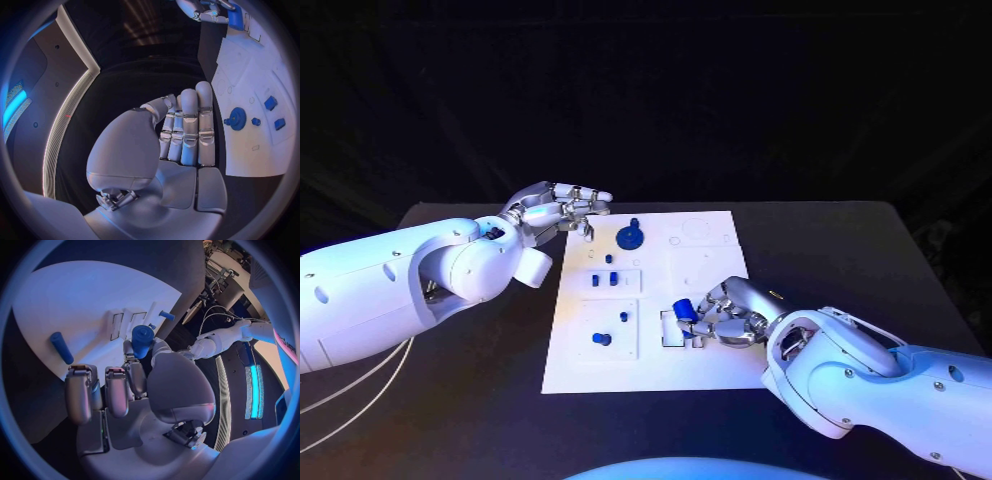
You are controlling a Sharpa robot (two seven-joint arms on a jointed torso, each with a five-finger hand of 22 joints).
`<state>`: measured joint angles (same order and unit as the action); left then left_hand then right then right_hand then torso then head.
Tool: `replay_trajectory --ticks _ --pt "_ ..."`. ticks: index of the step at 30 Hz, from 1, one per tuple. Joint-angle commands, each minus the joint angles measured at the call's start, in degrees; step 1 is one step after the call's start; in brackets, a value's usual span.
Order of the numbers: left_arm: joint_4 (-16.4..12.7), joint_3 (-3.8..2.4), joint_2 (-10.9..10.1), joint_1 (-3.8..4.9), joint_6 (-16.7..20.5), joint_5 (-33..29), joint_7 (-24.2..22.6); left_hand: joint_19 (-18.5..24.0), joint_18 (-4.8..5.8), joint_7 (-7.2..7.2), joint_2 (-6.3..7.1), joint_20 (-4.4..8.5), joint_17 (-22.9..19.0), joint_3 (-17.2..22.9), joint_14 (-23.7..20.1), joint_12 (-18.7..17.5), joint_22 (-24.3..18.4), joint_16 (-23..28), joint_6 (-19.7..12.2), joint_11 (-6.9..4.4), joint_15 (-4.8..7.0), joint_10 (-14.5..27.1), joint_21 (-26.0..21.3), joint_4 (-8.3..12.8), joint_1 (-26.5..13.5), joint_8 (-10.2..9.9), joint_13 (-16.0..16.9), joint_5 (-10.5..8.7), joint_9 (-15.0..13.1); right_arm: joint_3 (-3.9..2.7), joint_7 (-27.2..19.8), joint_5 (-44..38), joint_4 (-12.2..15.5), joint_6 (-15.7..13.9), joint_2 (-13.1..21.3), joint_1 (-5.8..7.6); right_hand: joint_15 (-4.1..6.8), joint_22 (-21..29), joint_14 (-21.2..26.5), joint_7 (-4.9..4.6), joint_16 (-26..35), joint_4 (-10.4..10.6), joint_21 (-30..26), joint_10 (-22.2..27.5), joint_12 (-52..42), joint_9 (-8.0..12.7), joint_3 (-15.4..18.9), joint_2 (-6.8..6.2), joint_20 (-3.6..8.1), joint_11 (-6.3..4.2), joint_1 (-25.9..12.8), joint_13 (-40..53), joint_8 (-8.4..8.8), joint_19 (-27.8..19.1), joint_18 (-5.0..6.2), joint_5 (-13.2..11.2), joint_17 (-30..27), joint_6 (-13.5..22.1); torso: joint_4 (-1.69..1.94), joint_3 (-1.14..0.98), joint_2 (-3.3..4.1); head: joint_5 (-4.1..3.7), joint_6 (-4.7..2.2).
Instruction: Assemble the parts on the task board
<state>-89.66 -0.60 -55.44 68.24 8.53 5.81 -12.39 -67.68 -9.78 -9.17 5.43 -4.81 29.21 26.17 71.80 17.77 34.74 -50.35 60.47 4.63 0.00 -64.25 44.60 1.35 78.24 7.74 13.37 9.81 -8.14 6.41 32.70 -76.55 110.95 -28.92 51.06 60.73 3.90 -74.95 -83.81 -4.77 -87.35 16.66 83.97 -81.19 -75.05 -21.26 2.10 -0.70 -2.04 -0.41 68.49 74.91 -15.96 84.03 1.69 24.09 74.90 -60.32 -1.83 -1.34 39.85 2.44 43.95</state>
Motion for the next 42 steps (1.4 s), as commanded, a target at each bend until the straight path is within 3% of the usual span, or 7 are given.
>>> replay_trajectory --ticks 1,18,21,27,29,37,42 --pt "-0.23 -0.02 0.12 0.04 -1.1 -0.2 -0.4 -0.01 -0.78 -0.05 -0.21 -0.14 -0.09 -0.36 -0.24 0.28 -0.06 0.08 -0.49 0.03 -0.05 0.3 -0.32 0.14 -0.33 0.29 0.08 -0.04 0.04 0.0 0.02 2.32 -0.66 3.79 -0.72 -0.05 0.43 -12.2 -5.5 1.0 -0.21 -0.1 0.05 -0.32 0.08 -0.52 0.58 -0.44 0.36 -0.09 -0.92 3.25 -0.08 4.53 -0.37 0.25 11.82 -1.63 0.11 0.04 0.05 0.02 0.07" --pt "-0.43 -0.02 0.09 0.05 -1.24 -0.2 -0.4 -0.01 -0.78 -0.05 -0.21 -0.14 -0.09 -0.36 -0.24 0.28 -0.06 0.08 -0.49 0.03 -0.05 0.3 -0.32 0.14 -0.33 0.29 0.08 -0.04 0.04 0.03 0.49 2.1 -3.58 5.29 -3.14 -0.42 0.71 -12.2 -5.48 1.41 -0.17 -0.04 -0.04 -0.44 0.23 -1.31 2.24 -0.06 0.58 -0.42 -3.01 3.34 -0.82 4.51 -0.35 0.14 11.76 -2.23 0.06 0.0 0.01 0.34 0.23" --pt "-0.44 -0.02 0.09 0.05 -1.25 -0.2 -0.38 -0.01 -0.78 -0.05 -0.21 -0.14 -0.09 -0.36 -0.24 0.28 -0.06 0.08 -0.49 0.03 -0.05 0.3 -0.32 0.14 -0.33 0.29 0.08 -0.04 0.04 0.03 0.4 1.8 -4.01 5.22 -3.51 -0.43 0.74 -12.13 -5.47 1.44 -0.15 -0.06 -0.26 -0.38 0.49 -1.71 4.19 0.27 0.64 -0.45 -5.74 3.29 -1.03 4.46 -0.31 -4.56 11.73 -2.05 0.11 -0.05 0.06 0.38 0.2" --pt "-0.43 -0.02 0.04 0.05 -1.25 -0.2 -0.35 -0.01 -0.78 -0.05 -0.21 -0.14 -0.09 -0.36 -0.24 0.28 -0.06 0.08 -0.49 0.03 -0.05 0.3 -0.32 0.14 -0.33 0.29 0.08 -0.04 0.04 0.03 0.02 0.66 -4.47 4.32 -3.95 -0.48 0.55 -11.79 -5.43 1.17 -0.09 0.18 -1.17 0.71 2.6 -2.48 9.24 0.9 0.52 -0.21 -13.39 2.1 -1.18 4.24 -0.13 -18.27 11.66 -1.08 0.04 -0.03 0.04 0.28 0.25" --pt "-0.44 -0.02 0.01 0.05 -1.24 -0.2 -0.34 -0.01 -0.78 -0.05 -0.21 -0.14 -0.09 -0.36 -0.24 0.28 -0.06 0.08 -0.49 0.03 -0.05 0.3 -0.32 0.14 -0.33 0.29 0.08 -0.04 0.04 0.03 -0.1 0.05 -4.42 3.88 -3.9 -0.49 0.5 -11.77 -5.45 1.12 -0.15 0.21 -1.24 0.92 3.02 -2.61 9.89 0.85 0.47 -0.13 -14.77 1.86 -1.21 4.23 -0.12 -19.49 11.75 -0.88 0.01 -0.03 0.06 0.28 0.25" --pt "-0.46 -0.02 -0.11 0.05 -1.25 -0.2 -0.32 -0.01 -0.78 -0.05 -0.21 -0.14 -0.09 -0.36 -0.24 0.28 -0.06 0.08 -0.49 0.03 -0.05 0.3 -0.32 0.14 -0.33 0.29 0.08 -0.04 0.04 0.03 -1.3 -1.41 -2.79 2.33 -2.43 -0.69 0.48 -11.99 -5.5 1.15 -0.34 -0.17 -0.86 0.63 2.79 -3.12 9.84 2.43 0.41 -0.16 -13.49 2.19 -1.54 4.35 -0.2 -17.19 12.0 -0.8 0.04 -0.04 0.04 0.17 0.4" --pt "-0.45 -0.02 -0.21 0.05 -1.24 -0.2 -0.29 -0.01 -0.78 -0.05 -0.21 -0.14 -0.09 -0.36 -0.24 0.28 -0.06 0.08 -0.49 0.03 -0.05 0.3 -0.32 0.14 -0.33 0.29 0.08 -0.04 0.04 0.03 -2.26 -2.22 -0.87 2.4 -0.52 -0.76 0.71 -12.32 -5.57 1.47 -0.55 -2.87 -0.26 -0.13 1.78 -3.77 8.91 2.85 0.61 -0.44 -5.86 3.09 -2.14 4.52 -0.33 -10.05 12.27 -1.04 0.07 -0.06 -0.03 0.26 0.56"
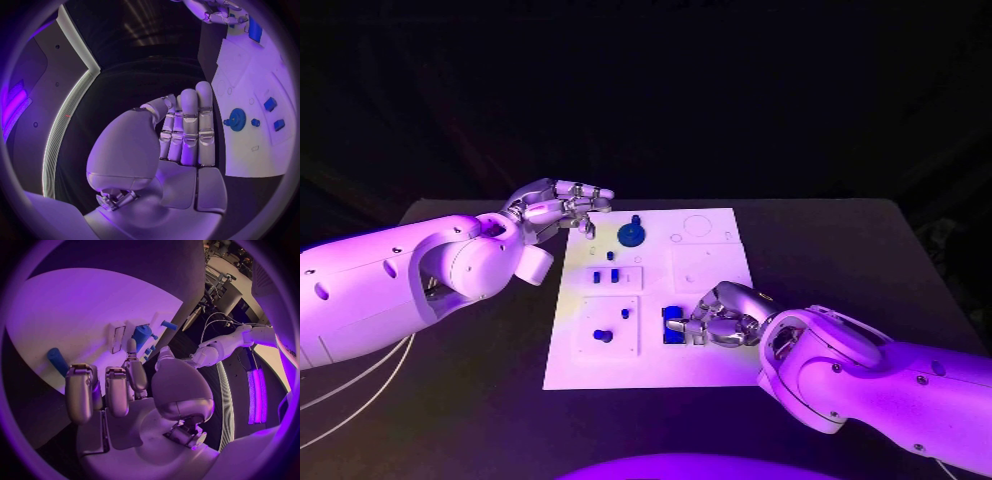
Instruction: Assemble the parts on the task board
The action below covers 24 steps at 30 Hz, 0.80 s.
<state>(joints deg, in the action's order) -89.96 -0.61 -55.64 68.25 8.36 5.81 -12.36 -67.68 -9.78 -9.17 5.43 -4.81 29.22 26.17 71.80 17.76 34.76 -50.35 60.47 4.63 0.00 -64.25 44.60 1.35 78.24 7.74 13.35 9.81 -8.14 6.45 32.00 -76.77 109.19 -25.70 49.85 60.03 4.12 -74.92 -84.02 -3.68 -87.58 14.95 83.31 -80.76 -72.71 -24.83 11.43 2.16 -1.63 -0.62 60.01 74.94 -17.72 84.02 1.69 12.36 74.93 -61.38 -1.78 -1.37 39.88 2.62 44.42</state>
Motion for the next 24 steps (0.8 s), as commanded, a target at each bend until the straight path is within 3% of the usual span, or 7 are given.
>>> replay_trajectory --ticks 1,5,10,15,17,24 --pt "-0.15 -0.02 -0.03 0.04 -1.08 -0.2 -0.31 -0.01 -0.78 -0.05 -0.21 -0.14 -0.09 -0.36 -0.24 0.28 -0.07 0.08 -0.49 0.03 -0.05 0.3 -0.32 0.13 -0.33 0.29 0.1 -0.04 0.04 -0.02 -1.72 -2.11 1.26 -0.66 1.05 -0.07 0.55 -12.4 -5.36 0.43 -0.35 -1.82 0.49 -0.65 -0.67 -0.29 -0.67 0.01 0.24 -0.28 3.97 3.17 -0.49 4.55 -0.35 2.06 12.28 -0.02 0.01 -0.03 -0.07 0.08 0.1" --pt "-0.13 -0.02 -0.04 0.04 -1.04 -0.2 -0.31 -0.01 -0.78 -0.05 -0.21 -0.14 -0.09 -0.36 -0.24 0.28 -0.07 0.08 -0.49 0.03 -0.05 0.3 -0.32 0.13 -0.33 0.29 0.1 -0.04 0.04 -0.02 -2.07 -2.53 1.99 0.31 1.92 -0.08 0.7 -12.54 -5.39 0.59 -0.45 -4.54 0.73 -0.95 -1.07 -0.65 -2.07 0.3 0.37 -0.48 9.11 3.57 -0.82 4.62 -0.41 0.76 12.42 -0.02 -0.1 0.02 -0.05 0.05 0.09" --pt "-0.11 -0.02 0.1 0.04 -1.08 -0.2 -0.35 -0.01 -0.78 -0.05 -0.21 -0.14 -0.09 -0.36 -0.24 0.28 -0.07 0.08 -0.49 0.03 -0.05 0.3 -0.32 0.13 -0.33 0.29 0.1 -0.04 0.04 -0.02 -2.32 -3.27 2.08 -0.15 3.29 -0.09 0.7 -12.52 -5.39 0.52 -0.44 -5.93 0.63 -0.8 -0.72 -0.67 -3.02 0.45 0.42 -0.46 11.69 3.44 -0.64 4.59 -0.39 0.38 12.4 0.48 0.11 0.02 -0.03 -0.24 0.06" --pt "0.0 -0.02 0.05 0.03 -0.99 -0.2 -0.35 0.0 -0.78 -0.09 -0.22 -0.14 -0.13 -0.36 -0.32 0.39 -0.12 0.08 -0.55 0.06 -0.06 0.4 -0.41 0.24 -0.3 0.32 0.11 -0.02 0.05 -0.02 -2.77 -5.0 1.92 -0.54 4.21 -0.08 0.76 -12.7 -5.42 0.67 -0.55 -7.63 0.96 -1.1 -1.22 -0.63 -4.14 0.33 0.44 -0.56 14.38 3.89 -0.52 4.67 -0.47 0.58 12.55 0.33 -0.31 0.05 -0.14 -0.16 -0.16" --pt "0.06 -0.02 0.13 0.03 -1.01 -0.2 -0.36 0.0 -0.78 -0.09 -0.22 -0.14 -0.13 -0.36 -0.32 0.39 -0.12 0.08 -0.55 0.06 -0.06 0.4 -0.41 0.24 -0.3 0.32 0.11 -0.02 0.05 0.01 -2.65 -5.62 1.65 -0.57 3.79 -0.11 0.82 -12.74 -5.42 0.81 -0.55 -7.89 1.05 -1.38 -1.64 -0.71 -4.35 0.32 0.47 -0.67 14.79 4.19 -0.72 4.7 -0.48 0.22 12.55 -0.08 -0.41 0.04 -0.18 -0.12 -0.15" --pt "0.25 -0.01 0.51 0.03 -1.15 -0.2 -0.38 0.0 -0.78 -0.09 -0.22 -0.14 -0.13 -0.36 -0.32 0.39 -0.12 0.08 -0.55 0.06 -0.06 0.4 -0.41 0.24 -0.3 0.32 0.11 -0.02 0.05 0.08 -1.67 -6.99 0.61 -0.82 1.66 -0.6 1.1 -12.93 -5.43 1.28 -0.58 -7.89 1.46 -2.51 -3.44 -0.99 -4.71 0.64 0.66 -1.05 14.91 5.43 -1.34 4.8 -0.57 -0.26 12.59 -1.15 -0.22 0.04 -0.2 -0.05 -0.04"
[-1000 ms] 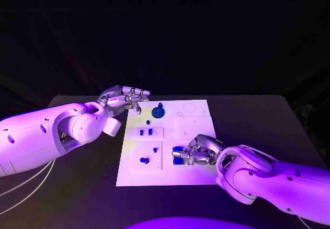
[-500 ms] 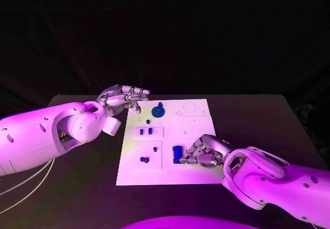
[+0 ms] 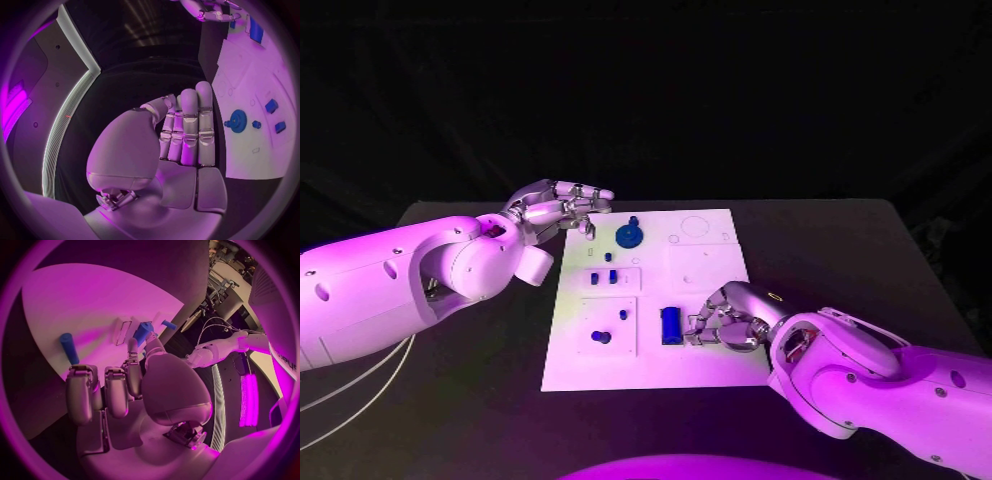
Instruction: Assemble the parts on the task board
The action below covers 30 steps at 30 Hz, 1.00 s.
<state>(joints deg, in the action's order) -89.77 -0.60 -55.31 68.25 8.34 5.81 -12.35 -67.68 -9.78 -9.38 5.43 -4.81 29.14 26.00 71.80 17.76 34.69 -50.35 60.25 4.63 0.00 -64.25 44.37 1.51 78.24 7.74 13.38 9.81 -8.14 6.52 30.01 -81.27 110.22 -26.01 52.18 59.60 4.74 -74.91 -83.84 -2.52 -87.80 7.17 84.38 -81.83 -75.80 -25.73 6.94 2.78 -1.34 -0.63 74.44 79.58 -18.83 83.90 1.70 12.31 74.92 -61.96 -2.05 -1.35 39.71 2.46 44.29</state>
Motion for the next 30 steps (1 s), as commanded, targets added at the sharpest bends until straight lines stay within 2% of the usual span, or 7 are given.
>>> replay_trajectory --ticks 1,23,27,30 --pt "0.07 -0.01 0.22 0.04 -1.15 -0.2 -0.4 0.01 -0.78 0.13 -0.22 -0.14 -0.05 -0.2 -0.32 0.39 -0.05 0.08 -0.33 0.06 -0.05 0.4 -0.18 0.07 -0.3 0.32 0.08 -0.02 0.05 0.02 0.47 -2.66 -0.58 -0.5 -0.98 -0.22 0.51 -12.97 -5.62 0.18 -0.38 -0.1 0.45 -1.55 -0.52 -0.14 -0.25 0.05 0.4 -1.09 0.47 0.91 -0.3 4.94 -0.59 -0.24 12.62 -0.67 0.05 0.05 -0.01 0.1 0.12" --pt "-0.05 -0.01 0.09 0.04 -1.33 -0.2 -0.21 0.01 -0.78 0.13 -0.22 -0.14 -0.05 -0.2 -0.32 0.39 -0.05 0.08 -0.33 0.06 -0.05 0.4 -0.18 0.07 -0.3 0.32 0.08 -0.02 0.05 0.04 3.25 -6.72 -3.64 0.38 -4.52 -0.85 1.23 -13.44 -5.7 1.18 -0.65 -0.53 1.5 -3.19 -3.21 -0.93 -0.93 0.19 0.99 -1.95 1.1 2.81 -1.73 5.2 -0.81 -0.81 12.99 -1.99 -0.04 0.03 0.04 0.54 0.55" --pt "-0.06 -0.01 0.02 0.04 -1.38 -0.2 -0.13 0.01 -0.78 0.13 -0.22 -0.14 -0.05 -0.2 -0.32 0.39 -0.05 0.08 -0.33 0.06 -0.05 0.4 -0.18 0.07 -0.3 0.32 0.08 -0.02 0.05 0.04 3.09 -7.09 -3.22 -0.46 -4.16 -0.86 1.25 -13.42 -5.71 1.19 -0.66 -0.53 1.46 -3.18 -3.2 -0.95 -0.95 0.19 1.01 -1.96 1.1 2.8 -1.76 5.2 -0.8 -0.82 13.0 -2.0 -0.07 -0.03 0.02 0.63 0.58" --pt "-0.06 -0.01 -0.01 0.04 -1.41 -0.2 -0.09 0.01 -0.78 0.13 -0.22 -0.14 -0.05 -0.2 -0.32 0.39 -0.05 0.08 -0.33 0.06 -0.05 0.4 -0.18 0.07 -0.3 0.32 0.08 -0.02 0.05 0.03 2.02 -6.63 -2.35 -1.95 -3.16 -0.86 1.27 -13.28 -5.67 1.12 -0.53 -0.41 1.09 -2.88 -2.52 -0.96 -0.92 0.18 1.06 -1.95 0.91 2.35 -1.75 5.12 -0.72 -0.79 12.82 -1.85 -0.09 0.01 -0.02 0.66 0.55"
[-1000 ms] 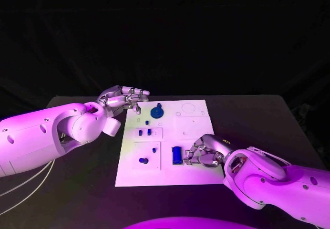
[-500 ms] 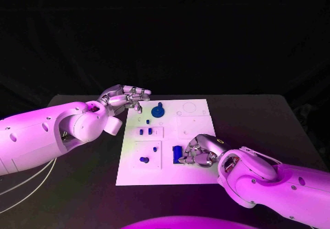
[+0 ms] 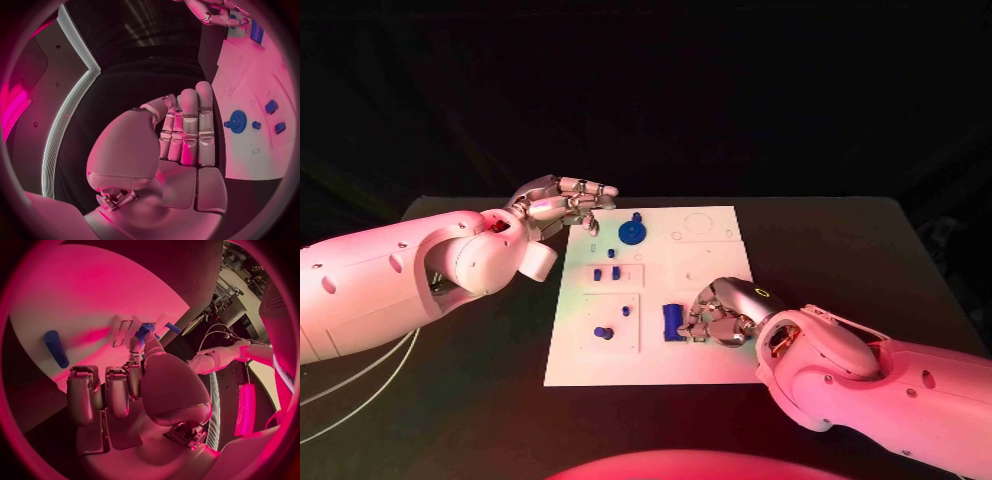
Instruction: Assemble the parts on the task board
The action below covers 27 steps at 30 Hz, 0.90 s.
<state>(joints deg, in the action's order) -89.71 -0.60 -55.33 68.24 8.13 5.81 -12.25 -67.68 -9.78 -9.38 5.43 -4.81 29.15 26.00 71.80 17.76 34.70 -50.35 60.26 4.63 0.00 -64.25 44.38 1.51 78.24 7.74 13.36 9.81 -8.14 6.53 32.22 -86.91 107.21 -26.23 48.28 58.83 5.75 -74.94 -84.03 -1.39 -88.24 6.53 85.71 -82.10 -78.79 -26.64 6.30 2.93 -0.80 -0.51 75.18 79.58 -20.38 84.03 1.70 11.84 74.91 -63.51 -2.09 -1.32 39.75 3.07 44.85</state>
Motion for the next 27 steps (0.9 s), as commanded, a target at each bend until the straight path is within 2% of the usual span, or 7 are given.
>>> replay_trajectory --ticks 1,4,7,10,15,21,27 --pt "-0.11 -0.02 -0.01 0.04 -1.2 -0.2 -0.18 0.01 -0.78 0.12 -0.22 -0.14 -0.06 -0.2 -0.32 0.39 -0.06 0.08 -0.34 0.06 -0.05 0.4 -0.18 0.07 -0.3 0.32 0.09 -0.02 0.05 0.02 -0.72 -0.54 1.1 -2.45 1.31 -0.08 0.25 -13.16 -5.46 -0.09 -0.02 0.3 -0.46 -2.35 1.02 0.0 -0.3 0.06 0.54 -2.02 0.1 1.99 -0.06 4.94 -0.68 -0.17 12.74 0.01 -0.05 -0.01 -0.07 0.06 -0.03" --pt "-0.12 -0.02 -0.08 0.04 -1.22 -0.2 -0.2 0.01 -0.78 0.12 -0.22 -0.14 -0.06 -0.2 -0.32 0.39 -0.06 0.08 -0.34 0.06 -0.05 0.4 -0.18 0.07 -0.3 0.32 0.09 -0.02 0.05 -0.04 -2.3 0.66 2.49 -4.43 3.46 0.22 0.06 -12.89 -5.38 -0.53 0.23 0.44 -1.19 -1.78 2.08 0.26 -0.5 0.08 0.51 -1.71 0.07 1.36 0.6 4.77 -0.54 0.57 12.41 1.24 -0.05 0.02 -0.06 -0.05 -0.14" --pt "-0.11 -0.02 -0.17 0.04 -1.19 -0.2 -0.27 0.01 -0.78 0.12 -0.22 -0.14 -0.06 -0.2 -0.32 0.39 -0.06 0.08 -0.34 0.06 -0.05 0.4 -0.18 0.07 -0.3 0.32 0.09 -0.02 0.05 -0.12 -4.0 1.84 3.79 -5.47 6.34 1.11 -0.52 -12.79 -5.35 -1.56 0.3 0.57 -1.49 -1.41 2.64 1.06 -0.67 -0.09 0.19 -0.92 0.08 1.08 2.3 4.69 -0.49 0.83 12.32 3.34 -0.13 0.01 -0.09 -0.24 -0.34" --pt "-0.11 -0.01 -0.23 0.04 -1.13 -0.2 -0.33 0.01 -0.78 0.12 -0.22 -0.14 -0.06 -0.2 -0.32 0.39 -0.06 0.08 -0.34 0.06 -0.05 0.4 -0.18 0.07 -0.3 0.32 0.09 -0.02 0.05 -0.16 -5.31 1.85 4.45 -5.06 9.28 2.28 -1.12 -12.82 -5.37 -2.41 0.25 0.51 -1.47 -1.29 2.83 1.93 -0.89 -0.31 -0.27 -0.2 0.29 1.03 3.96 4.69 -0.51 0.87 12.4 4.51 -0.26 0.05 -0.18 -0.66 -0.51" --pt "-0.17 0.01 -0.24 0.04 -1.13 -0.2 -0.4 0.01 -0.78 0.12 -0.22 -0.14 -0.06 -0.2 -0.32 0.39 -0.06 0.08 -0.34 0.06 -0.05 0.4 -0.18 0.07 -0.3 0.32 0.09 -0.02 0.05 -0.16 -5.41 -1.37 4.35 -3.2 13.08 3.45 -1.49 -12.96 -5.41 -2.85 0.13 0.44 -1.18 -1.28 2.85 2.67 -1.1 -0.49 -0.64 0.2 0.45 1.07 5.22 4.76 -0.57 0.82 12.56 4.71 -0.23 0.04 -0.12 -1.68 -0.79" --pt "-0.16 0.03 -0.2 0.04 -1.22 -0.2 -0.47 0.01 -0.77 0.1 -0.29 -0.16 -0.09 -0.22 -0.37 0.49 -0.1 0.07 -0.38 0.09 -0.08 0.49 -0.25 0.07 -0.37 0.37 0.1 -0.02 0.05 -0.06 -4.46 -5.32 3.36 -1.75 14.73 3.15 -1.62 -12.98 -5.42 -2.95 0.09 0.57 -1.14 -1.25 2.95 2.94 -1.02 -0.75 -0.79 0.33 0.25 1.03 5.59 4.76 -0.58 0.64 12.61 4.37 -0.33 -0.07 -0.17 -1.9 -0.78" --pt "-0.16 0.06 -0.17 0.03 -1.29 -0.2 -0.49 0.01 -0.77 0.1 -0.29 -0.16 -0.09 -0.22 -0.37 0.49 -0.1 0.07 -0.38 0.09 -0.08 0.49 -0.25 0.07 -0.37 0.37 0.1 -0.02 0.05 0.04 -3.45 -6.47 2.61 -0.43 14.45 2.02 -1.66 -12.98 -5.41 -2.86 0.1 0.95 -1.16 -1.23 3.04 3.16 -0.95 -0.84 -0.92 0.31 -0.21 1.0 5.81 4.76 -0.57 0.47 12.61 3.55 -0.16 0.05 -0.12 -1.98 -0.73"
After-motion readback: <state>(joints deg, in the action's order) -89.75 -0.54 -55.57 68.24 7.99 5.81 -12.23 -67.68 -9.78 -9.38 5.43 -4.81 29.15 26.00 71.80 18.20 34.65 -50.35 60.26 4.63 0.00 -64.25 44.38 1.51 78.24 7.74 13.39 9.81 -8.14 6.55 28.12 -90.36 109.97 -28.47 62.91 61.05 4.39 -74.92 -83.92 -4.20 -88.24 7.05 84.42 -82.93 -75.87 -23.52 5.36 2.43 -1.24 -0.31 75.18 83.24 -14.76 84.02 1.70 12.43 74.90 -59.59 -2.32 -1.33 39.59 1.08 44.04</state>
